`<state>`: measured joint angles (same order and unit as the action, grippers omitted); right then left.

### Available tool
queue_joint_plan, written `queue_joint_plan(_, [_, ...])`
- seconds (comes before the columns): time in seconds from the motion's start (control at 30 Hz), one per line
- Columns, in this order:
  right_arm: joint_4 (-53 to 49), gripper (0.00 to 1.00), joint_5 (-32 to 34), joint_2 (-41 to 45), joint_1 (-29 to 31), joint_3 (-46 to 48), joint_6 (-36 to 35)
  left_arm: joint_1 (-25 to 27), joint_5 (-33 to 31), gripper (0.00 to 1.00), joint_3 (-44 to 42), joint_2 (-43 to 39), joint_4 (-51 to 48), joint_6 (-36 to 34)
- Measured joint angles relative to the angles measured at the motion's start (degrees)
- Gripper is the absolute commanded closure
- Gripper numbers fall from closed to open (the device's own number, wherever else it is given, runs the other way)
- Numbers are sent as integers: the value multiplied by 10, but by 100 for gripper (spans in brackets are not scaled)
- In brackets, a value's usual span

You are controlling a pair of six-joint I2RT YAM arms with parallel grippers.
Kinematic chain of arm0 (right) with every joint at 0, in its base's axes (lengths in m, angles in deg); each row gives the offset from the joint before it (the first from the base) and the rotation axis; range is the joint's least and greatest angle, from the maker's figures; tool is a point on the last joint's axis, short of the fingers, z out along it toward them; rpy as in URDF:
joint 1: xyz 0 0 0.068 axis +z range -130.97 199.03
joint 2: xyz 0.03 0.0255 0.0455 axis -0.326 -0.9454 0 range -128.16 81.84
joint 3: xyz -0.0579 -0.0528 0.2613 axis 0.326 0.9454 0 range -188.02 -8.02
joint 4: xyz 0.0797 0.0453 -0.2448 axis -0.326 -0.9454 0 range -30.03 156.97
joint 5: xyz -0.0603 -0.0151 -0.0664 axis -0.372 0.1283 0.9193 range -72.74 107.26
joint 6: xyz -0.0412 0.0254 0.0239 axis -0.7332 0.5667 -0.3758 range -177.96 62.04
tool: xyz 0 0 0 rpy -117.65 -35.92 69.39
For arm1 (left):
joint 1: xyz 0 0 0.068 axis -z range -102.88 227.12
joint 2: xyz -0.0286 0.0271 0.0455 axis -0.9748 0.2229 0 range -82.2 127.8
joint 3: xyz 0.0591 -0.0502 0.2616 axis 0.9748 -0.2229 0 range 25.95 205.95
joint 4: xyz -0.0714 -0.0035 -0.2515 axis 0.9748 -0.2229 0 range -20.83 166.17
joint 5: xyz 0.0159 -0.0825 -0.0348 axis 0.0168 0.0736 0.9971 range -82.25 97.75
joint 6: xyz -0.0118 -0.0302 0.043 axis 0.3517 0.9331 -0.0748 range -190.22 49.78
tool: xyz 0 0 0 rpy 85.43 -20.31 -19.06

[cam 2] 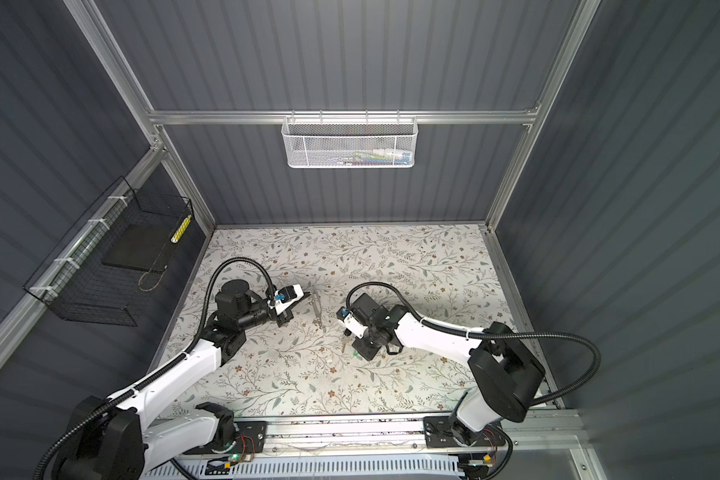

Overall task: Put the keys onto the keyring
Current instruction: 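Carry the green-tag keys with the right gripper toward the left gripper's plate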

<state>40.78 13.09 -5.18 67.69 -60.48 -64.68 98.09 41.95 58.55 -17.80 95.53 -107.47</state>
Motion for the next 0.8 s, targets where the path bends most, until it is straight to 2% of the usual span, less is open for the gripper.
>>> queue_joint_plan(0.2, [49, 100, -21, 68, -3, 46, -37, 12, 17, 100, -5, 0, 5, -2])
queue_joint_plan(0.47, [94, 100, -35, 155, -15, 90, -91, 64, 55, 100, -13, 0, -5, -48])
queue_joint_plan(0.8, [130, 100, -37, 254, -46, 142, -162, 84, 105, 100, 45, 9, -113, -142])
